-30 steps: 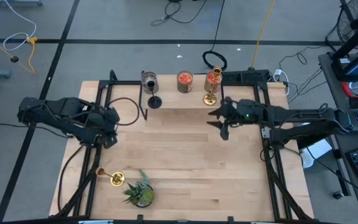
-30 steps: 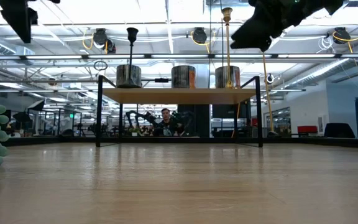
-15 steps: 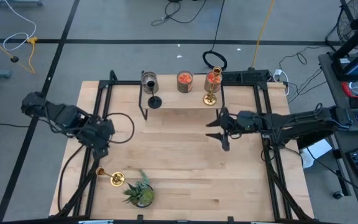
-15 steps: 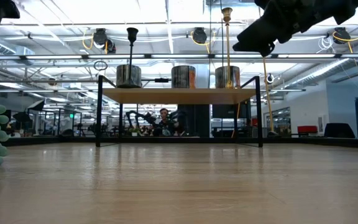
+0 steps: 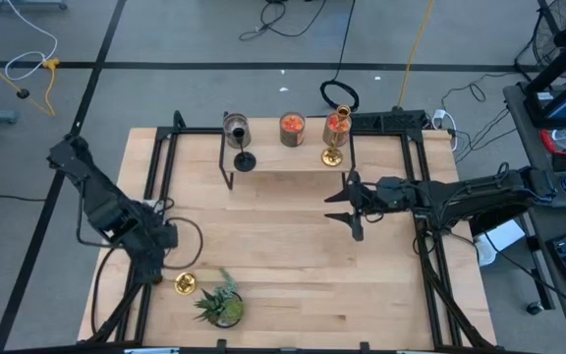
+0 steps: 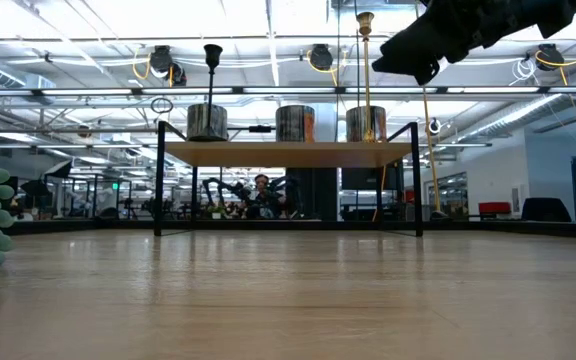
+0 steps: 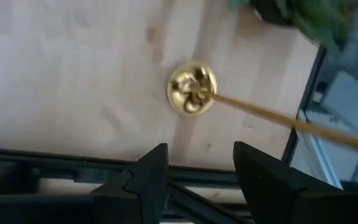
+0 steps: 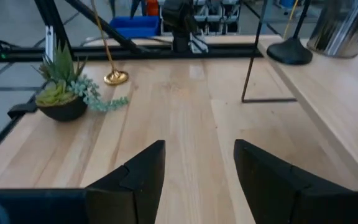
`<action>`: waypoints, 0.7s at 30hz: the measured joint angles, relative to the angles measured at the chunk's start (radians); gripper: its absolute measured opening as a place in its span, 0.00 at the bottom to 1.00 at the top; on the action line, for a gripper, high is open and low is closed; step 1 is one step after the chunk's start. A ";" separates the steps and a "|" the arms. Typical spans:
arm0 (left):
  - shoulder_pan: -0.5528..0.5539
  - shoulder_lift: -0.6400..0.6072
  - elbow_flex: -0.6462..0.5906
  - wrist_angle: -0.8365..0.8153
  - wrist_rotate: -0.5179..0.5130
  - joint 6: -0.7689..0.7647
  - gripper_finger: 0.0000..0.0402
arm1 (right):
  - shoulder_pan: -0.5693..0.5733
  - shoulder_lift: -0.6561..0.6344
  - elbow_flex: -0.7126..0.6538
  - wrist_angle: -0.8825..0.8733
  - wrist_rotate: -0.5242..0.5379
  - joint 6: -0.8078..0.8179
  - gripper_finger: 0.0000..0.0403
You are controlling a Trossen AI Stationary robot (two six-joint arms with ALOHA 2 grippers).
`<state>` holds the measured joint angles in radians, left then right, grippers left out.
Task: Pick & Place candle stick holders
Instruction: Put the golden candle holder aligned with the brown scented candle on the shelf
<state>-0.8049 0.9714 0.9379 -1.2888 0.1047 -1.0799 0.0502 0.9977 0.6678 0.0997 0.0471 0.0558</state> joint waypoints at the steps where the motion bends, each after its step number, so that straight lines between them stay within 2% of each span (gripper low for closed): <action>1: -0.022 0.000 -0.014 0.021 0.006 -0.011 0.47 | 0.000 0.000 0.000 0.006 0.000 0.000 0.46; 5: -0.106 -0.002 -0.053 0.101 0.000 -0.067 0.47 | 0.000 0.000 0.000 0.008 0.000 -0.042 0.46; 9: -0.154 -0.008 -0.054 0.083 -0.046 -0.077 0.47 | 0.000 0.000 0.000 0.013 0.000 -0.074 0.46; 13: -0.154 -0.029 -0.044 0.061 -0.140 -0.082 0.47 | 0.000 0.000 0.000 0.077 0.000 -0.112 0.46; 21: -0.106 -0.063 -0.044 0.030 -0.243 -0.065 0.47 | 0.000 0.008 0.000 0.146 0.000 -0.185 0.46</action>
<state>-0.9114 0.9086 0.8936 -1.2591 -0.1383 -1.1453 0.0498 1.0059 0.6674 0.2459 0.0475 -0.1291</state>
